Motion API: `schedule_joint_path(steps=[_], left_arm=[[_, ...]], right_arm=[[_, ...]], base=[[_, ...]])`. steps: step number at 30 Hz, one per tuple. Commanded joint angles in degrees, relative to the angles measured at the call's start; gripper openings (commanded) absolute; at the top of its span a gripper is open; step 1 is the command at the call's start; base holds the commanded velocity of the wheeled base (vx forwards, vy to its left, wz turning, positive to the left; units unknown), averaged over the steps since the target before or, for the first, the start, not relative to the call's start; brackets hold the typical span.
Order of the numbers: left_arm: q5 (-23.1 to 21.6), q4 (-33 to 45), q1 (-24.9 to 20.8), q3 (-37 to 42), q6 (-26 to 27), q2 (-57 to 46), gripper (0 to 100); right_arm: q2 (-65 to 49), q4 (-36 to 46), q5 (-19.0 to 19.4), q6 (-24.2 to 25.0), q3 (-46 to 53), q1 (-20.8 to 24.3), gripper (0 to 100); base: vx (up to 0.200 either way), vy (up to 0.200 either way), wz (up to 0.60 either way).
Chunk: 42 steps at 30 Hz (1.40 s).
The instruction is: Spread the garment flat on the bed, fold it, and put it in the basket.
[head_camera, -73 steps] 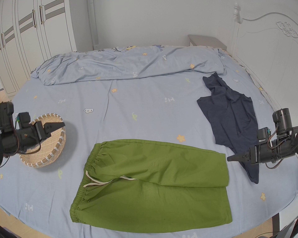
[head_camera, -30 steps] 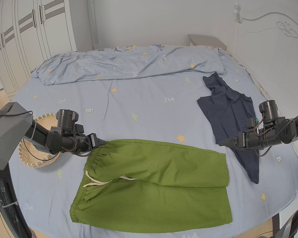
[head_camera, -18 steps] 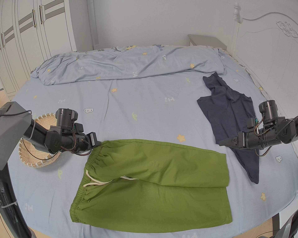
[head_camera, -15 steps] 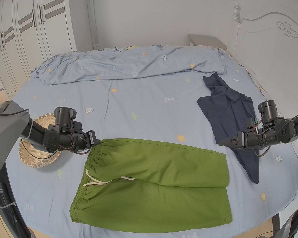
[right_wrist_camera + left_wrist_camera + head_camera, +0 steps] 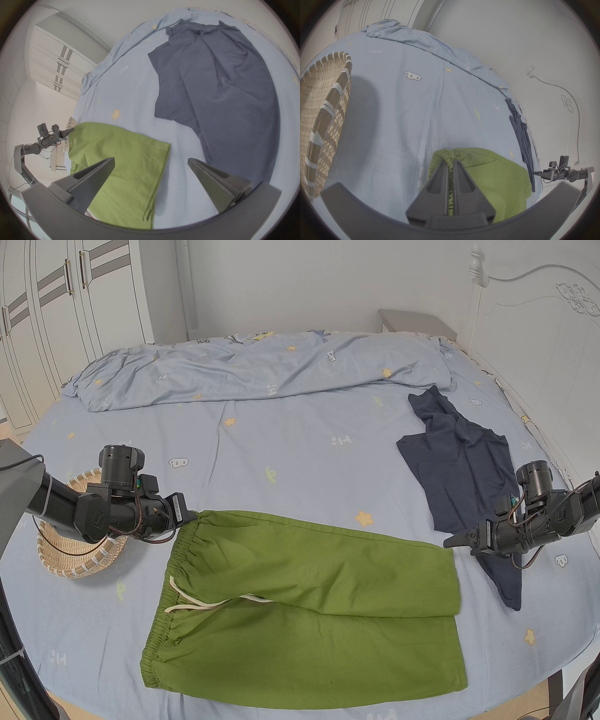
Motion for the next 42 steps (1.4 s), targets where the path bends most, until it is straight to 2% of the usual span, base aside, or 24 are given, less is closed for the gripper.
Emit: schedule_joint_path(steps=[1, 8, 12, 15, 32, 33, 42], left_arm=[[0.01, -0.03, -0.05, 0.09, -0.03, -0.46, 0], [0.01, -0.03, 0.04, -0.09, -0.03, -0.55, 0], [0.01, -0.03, -0.05, -0.09, -0.03, -0.55, 0], [0.01, -0.03, -0.05, -0.18, -0.03, -0.55, 0], [0.01, -0.03, 0.13, -0.27, -0.03, -0.63, 0], [0.01, -0.03, 0.13, -0.27, -0.03, -0.63, 0], [0.01, -0.03, 0.30, -0.35, -0.03, -0.63, 0]], right_arm=[[1.78, -0.65, 1.12, 0.15, 0.67, 0.41, 100], [3.89, -1.53, 1.30, 0.24, 0.32, 1.64, 100], [7.23, -5.75, 1.04, 1.55, -0.65, 3.05, 100], [7.49, -7.33, 1.12, 3.40, -0.82, 3.31, 100], [7.49, -10.59, 1.21, 4.98, -0.29, 3.23, 100], [7.49, -11.20, 1.21, 6.04, -0.29, 3.23, 0], [7.40, -11.64, 1.21, 6.12, -0.29, 2.35, 0]], base=[[0.000, 0.000, 0.00], [0.000, 0.000, 0.00], [0.000, 0.000, 0.00], [0.000, 0.000, 0.00], [0.000, 0.000, 0.00], [0.000, 0.000, 0.00], [0.000, 0.000, 0.00]])
